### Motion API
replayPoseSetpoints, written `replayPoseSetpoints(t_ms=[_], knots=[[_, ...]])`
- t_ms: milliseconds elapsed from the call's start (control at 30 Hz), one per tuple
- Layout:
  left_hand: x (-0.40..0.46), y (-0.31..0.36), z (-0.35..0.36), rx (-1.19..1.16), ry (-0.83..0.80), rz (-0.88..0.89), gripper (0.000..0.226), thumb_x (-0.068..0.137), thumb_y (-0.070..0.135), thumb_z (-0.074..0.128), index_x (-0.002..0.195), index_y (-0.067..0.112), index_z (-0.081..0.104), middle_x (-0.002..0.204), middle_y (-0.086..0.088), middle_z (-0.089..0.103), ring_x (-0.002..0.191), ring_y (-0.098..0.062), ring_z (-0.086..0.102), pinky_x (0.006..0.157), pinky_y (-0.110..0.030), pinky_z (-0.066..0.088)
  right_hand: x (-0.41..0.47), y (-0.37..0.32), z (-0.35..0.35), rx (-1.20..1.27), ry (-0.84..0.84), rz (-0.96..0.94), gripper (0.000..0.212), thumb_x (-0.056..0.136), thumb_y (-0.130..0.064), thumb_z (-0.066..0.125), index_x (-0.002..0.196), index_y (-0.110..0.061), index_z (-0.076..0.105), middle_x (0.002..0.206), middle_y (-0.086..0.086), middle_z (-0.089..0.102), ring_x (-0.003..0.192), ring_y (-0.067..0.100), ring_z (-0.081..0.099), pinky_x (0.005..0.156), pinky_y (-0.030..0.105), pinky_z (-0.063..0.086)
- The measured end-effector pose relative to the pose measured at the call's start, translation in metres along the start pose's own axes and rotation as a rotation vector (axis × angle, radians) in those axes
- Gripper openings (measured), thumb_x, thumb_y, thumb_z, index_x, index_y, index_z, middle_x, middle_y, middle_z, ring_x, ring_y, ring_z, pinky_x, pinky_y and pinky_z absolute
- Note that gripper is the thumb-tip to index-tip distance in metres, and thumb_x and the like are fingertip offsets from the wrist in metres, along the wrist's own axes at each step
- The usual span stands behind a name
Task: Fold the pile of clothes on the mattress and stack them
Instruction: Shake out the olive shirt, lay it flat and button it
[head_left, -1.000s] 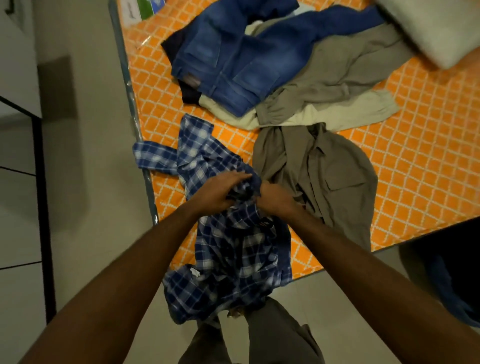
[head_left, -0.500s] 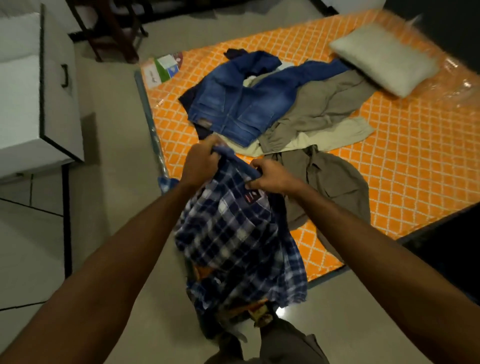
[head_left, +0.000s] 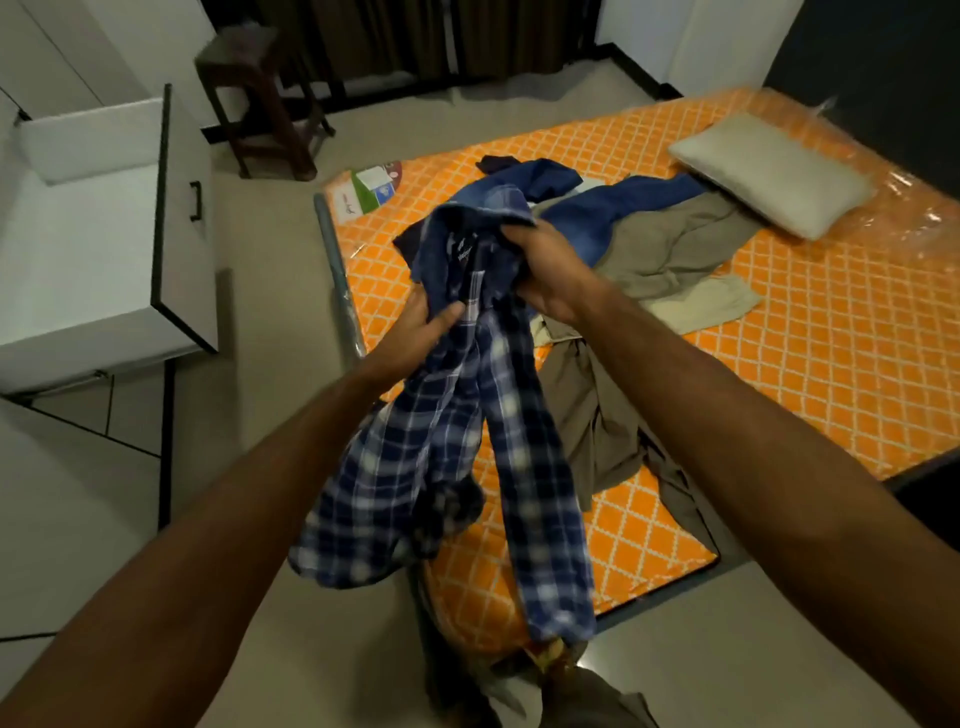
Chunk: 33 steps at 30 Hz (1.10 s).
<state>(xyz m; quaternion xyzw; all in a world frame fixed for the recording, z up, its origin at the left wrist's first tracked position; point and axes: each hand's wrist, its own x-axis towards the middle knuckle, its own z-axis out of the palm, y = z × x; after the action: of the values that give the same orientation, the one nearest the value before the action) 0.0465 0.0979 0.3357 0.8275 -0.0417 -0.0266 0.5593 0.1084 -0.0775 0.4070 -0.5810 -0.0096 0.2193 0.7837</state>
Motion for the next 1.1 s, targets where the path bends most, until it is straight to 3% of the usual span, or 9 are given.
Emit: replayPoseSetpoints(t_ms=[167, 267, 433, 533, 600, 700, 900, 1000, 1100], knots=[[0.02, -0.003, 0.015, -0.027, 0.127, -0.033, 0.025, 0.094, 0.01, 0.069, 0.117, 0.018, 0.062, 0.111, -0.002, 0.067, 0.097, 0.0, 0.064, 0.092, -0.027, 0.055, 0.008, 0.006, 0.011, -0.053, -0.271, 0.014, 0.019, 0.103, 0.001, 0.044, 0.109, -0.006, 0.061, 0.101, 0.014, 0.068, 0.091, 0.022, 0.07, 0.079, 0.034, 0.059], [0.027, -0.021, 0.02, 0.029, 0.216, -0.146, 0.018, 0.093, 0.021, 0.07, 0.108, 0.013, 0.065, 0.102, -0.01, 0.07, 0.091, -0.026, 0.066, 0.084, -0.046, 0.055, 0.02, 0.037, -0.042, -0.179, -0.073, -0.049, 0.02, 0.098, 0.001, 0.058, 0.116, -0.008, 0.061, 0.108, 0.014, 0.067, 0.094, 0.026, 0.069, 0.079, 0.039, 0.057], [0.035, -0.06, 0.054, 0.024, 0.244, -0.334, 0.033, 0.094, 0.019, 0.066, 0.126, 0.012, 0.061, 0.097, -0.006, 0.067, 0.078, -0.018, 0.064, 0.066, -0.037, 0.052, 0.027, 0.127, -0.189, -0.621, 0.174, 0.337, 0.007, 0.097, -0.001, 0.059, 0.101, -0.006, 0.062, 0.09, 0.013, 0.06, 0.061, 0.007, 0.062, 0.05, 0.016, 0.043], [0.049, -0.094, 0.091, 0.047, 0.21, -0.436, 0.034, 0.097, 0.024, 0.066, 0.125, 0.006, 0.06, 0.078, -0.001, 0.061, 0.05, -0.001, 0.053, 0.05, -0.024, 0.041, 0.035, 0.189, -0.279, -1.039, 0.228, 0.491, 0.044, 0.09, -0.012, 0.072, 0.128, 0.003, 0.056, 0.121, 0.02, 0.059, 0.105, 0.031, 0.061, 0.077, 0.031, 0.048], [0.058, -0.115, 0.116, 0.048, 0.196, -0.488, 0.036, 0.097, 0.025, 0.066, 0.128, 0.008, 0.058, 0.086, -0.004, 0.064, 0.059, -0.004, 0.058, 0.054, -0.022, 0.043, 0.042, 0.228, -0.318, -1.175, 0.212, 0.496, 0.072, 0.087, -0.022, 0.078, 0.143, 0.005, 0.041, 0.139, 0.028, 0.049, 0.127, 0.043, 0.05, 0.096, 0.043, 0.041], [0.073, -0.141, 0.154, 0.047, 0.16, -0.541, 0.042, 0.097, 0.033, 0.065, 0.126, 0.003, 0.059, 0.101, -0.026, 0.063, 0.082, -0.037, 0.06, 0.064, -0.038, 0.045, 0.055, 0.261, -0.352, -1.252, 0.151, 0.506, 0.098, 0.087, -0.034, 0.077, 0.157, 0.001, 0.016, 0.156, 0.032, 0.025, 0.142, 0.047, 0.03, 0.109, 0.046, 0.032], [0.078, -0.183, 0.223, 0.085, 0.051, -0.66, 0.035, 0.103, 0.031, 0.055, 0.105, -0.003, 0.06, 0.078, -0.03, 0.053, 0.063, -0.034, 0.052, 0.06, -0.045, 0.04, 0.101, 0.348, -0.409, -1.194, 0.006, 0.478, 0.119, 0.065, -0.089, 0.057, 0.155, -0.014, 0.036, 0.152, 0.023, 0.044, 0.141, 0.042, 0.039, 0.113, 0.049, 0.034], [0.079, -0.19, 0.233, 0.081, 0.07, -0.701, 0.033, 0.104, 0.034, 0.053, 0.111, 0.002, 0.059, 0.089, -0.029, 0.059, 0.074, -0.04, 0.056, 0.064, -0.049, 0.047, 0.108, 0.338, -0.383, -0.857, 0.22, 0.502, 0.066, 0.083, -0.035, 0.081, 0.13, 0.005, 0.058, 0.124, 0.024, 0.064, 0.116, 0.037, 0.06, 0.093, 0.042, 0.05], [0.083, -0.187, 0.234, 0.047, 0.067, -0.725, 0.03, 0.103, 0.042, 0.052, 0.109, 0.014, 0.061, 0.091, -0.033, 0.059, 0.078, -0.047, 0.059, 0.065, -0.054, 0.051, 0.117, 0.34, -0.37, -0.445, 0.539, 0.535, 0.037, 0.08, 0.005, 0.069, 0.117, 0.006, 0.067, 0.113, 0.019, 0.069, 0.107, 0.032, 0.065, 0.084, 0.032, 0.057]])
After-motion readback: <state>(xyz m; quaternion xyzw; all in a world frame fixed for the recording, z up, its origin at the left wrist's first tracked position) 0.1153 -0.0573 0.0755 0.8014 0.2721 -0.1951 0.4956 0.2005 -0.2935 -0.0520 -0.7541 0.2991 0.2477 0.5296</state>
